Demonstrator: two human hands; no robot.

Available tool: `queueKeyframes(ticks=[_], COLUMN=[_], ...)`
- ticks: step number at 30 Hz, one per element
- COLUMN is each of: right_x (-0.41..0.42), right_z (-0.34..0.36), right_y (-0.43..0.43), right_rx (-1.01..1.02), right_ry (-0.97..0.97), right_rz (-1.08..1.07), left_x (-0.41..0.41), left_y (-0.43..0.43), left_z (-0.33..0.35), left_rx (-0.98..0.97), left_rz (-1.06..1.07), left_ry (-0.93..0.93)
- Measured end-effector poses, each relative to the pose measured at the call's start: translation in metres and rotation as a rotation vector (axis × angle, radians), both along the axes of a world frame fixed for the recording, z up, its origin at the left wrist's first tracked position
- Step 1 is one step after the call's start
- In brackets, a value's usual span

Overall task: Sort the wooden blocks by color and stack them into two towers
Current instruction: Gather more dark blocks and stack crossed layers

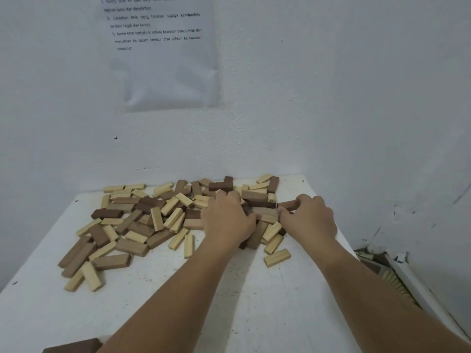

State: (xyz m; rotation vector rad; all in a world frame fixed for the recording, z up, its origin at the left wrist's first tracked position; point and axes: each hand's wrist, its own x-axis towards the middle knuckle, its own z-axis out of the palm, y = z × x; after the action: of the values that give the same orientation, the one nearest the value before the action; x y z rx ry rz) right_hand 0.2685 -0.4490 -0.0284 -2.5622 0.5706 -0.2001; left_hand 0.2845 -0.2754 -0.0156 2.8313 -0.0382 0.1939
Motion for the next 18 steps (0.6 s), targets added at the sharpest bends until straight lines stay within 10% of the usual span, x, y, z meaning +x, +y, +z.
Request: queueKeyframes(ticks=[18], right_x=[0.001], right_z=[-0.008], right_y=[-0.006], right_rx=[0.055], right_ry=[-0.112], right_rz=[-0.067], left_x=[-0.090], left_y=[0.048], left_z=[0.033], left_rx=[-0.472], left_rz=[-0.323], left_ry=[0.151])
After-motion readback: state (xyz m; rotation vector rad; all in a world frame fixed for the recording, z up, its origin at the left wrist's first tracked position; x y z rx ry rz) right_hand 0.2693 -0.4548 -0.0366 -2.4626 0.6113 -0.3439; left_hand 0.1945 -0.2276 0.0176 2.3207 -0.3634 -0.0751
